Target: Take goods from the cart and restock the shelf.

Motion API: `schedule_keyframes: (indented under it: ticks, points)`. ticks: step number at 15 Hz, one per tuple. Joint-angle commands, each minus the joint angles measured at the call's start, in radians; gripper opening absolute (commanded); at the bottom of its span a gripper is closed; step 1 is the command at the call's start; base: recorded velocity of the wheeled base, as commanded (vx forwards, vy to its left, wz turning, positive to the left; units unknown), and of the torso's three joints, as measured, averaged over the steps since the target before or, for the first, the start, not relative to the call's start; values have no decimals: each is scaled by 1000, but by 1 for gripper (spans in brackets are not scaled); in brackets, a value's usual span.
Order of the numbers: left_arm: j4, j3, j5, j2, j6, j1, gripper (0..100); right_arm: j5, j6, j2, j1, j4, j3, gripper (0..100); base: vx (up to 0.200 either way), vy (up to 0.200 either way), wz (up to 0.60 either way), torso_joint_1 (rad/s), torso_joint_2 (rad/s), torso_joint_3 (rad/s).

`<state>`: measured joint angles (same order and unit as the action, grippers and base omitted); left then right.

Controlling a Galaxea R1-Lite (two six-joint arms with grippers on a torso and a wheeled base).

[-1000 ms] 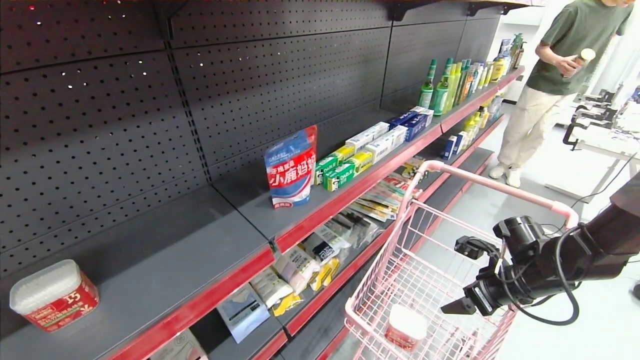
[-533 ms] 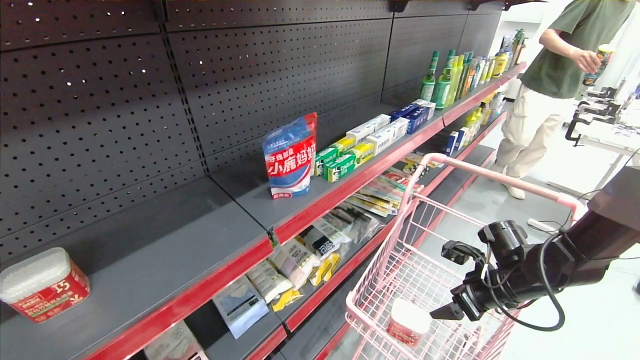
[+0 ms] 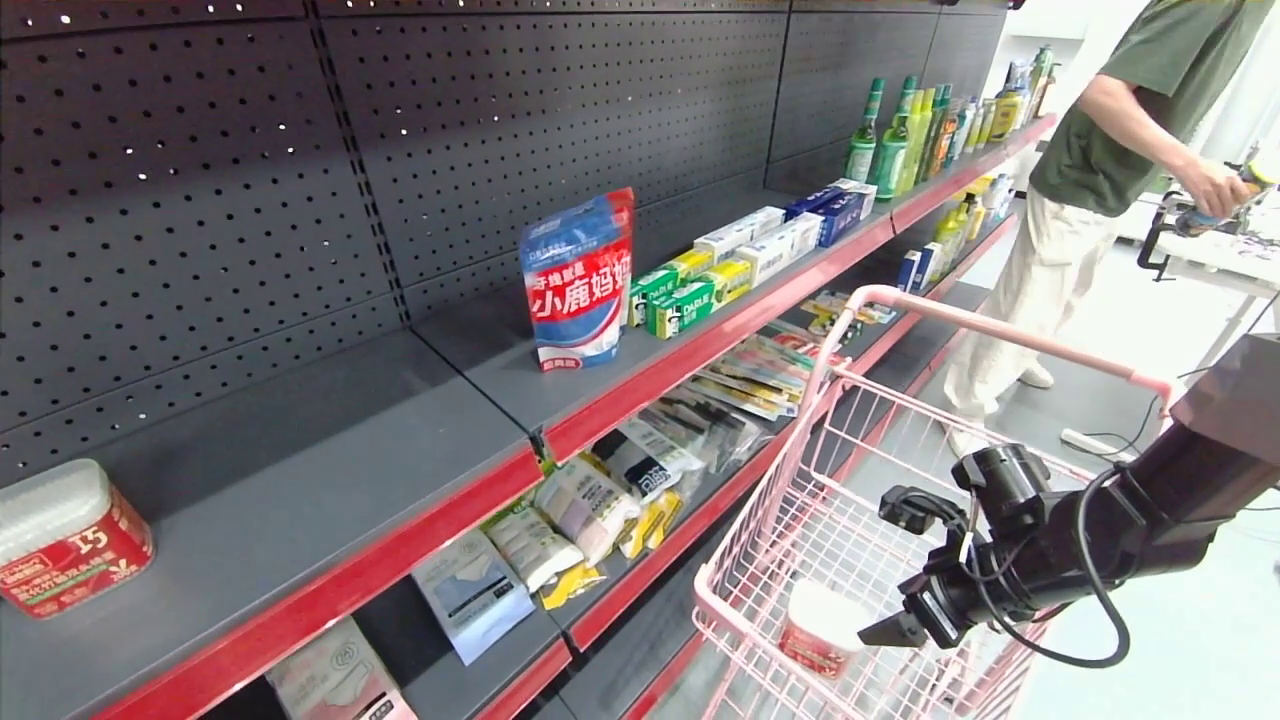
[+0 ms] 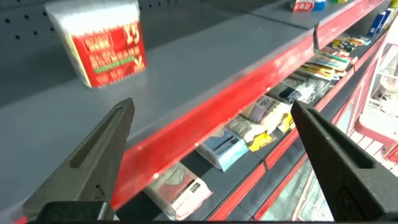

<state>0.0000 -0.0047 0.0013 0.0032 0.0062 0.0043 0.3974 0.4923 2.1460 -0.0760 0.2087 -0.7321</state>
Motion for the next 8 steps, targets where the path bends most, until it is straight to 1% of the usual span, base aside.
schedule_keyframes:
  ticks: [1, 4, 6, 8]
  points:
    - [0, 0, 0, 0, 0, 0, 100, 1, 14, 0, -4, 0, 2, 100, 0, 0, 0, -159, 373, 212]
    - [0, 0, 0, 0, 0, 0, 100, 1, 20, 3, -13, 21, 5, 100, 0, 0, 0, -160, 393, 224]
    - [0, 0, 0, 0, 0, 0, 100, 4, 48, 6, -15, 26, -4, 100, 0, 0, 0, -183, 456, 268]
    - [0, 0, 0, 0, 0, 0, 100, 8, 55, 2, -15, 28, -10, 100, 0, 0, 0, -102, 285, 166]
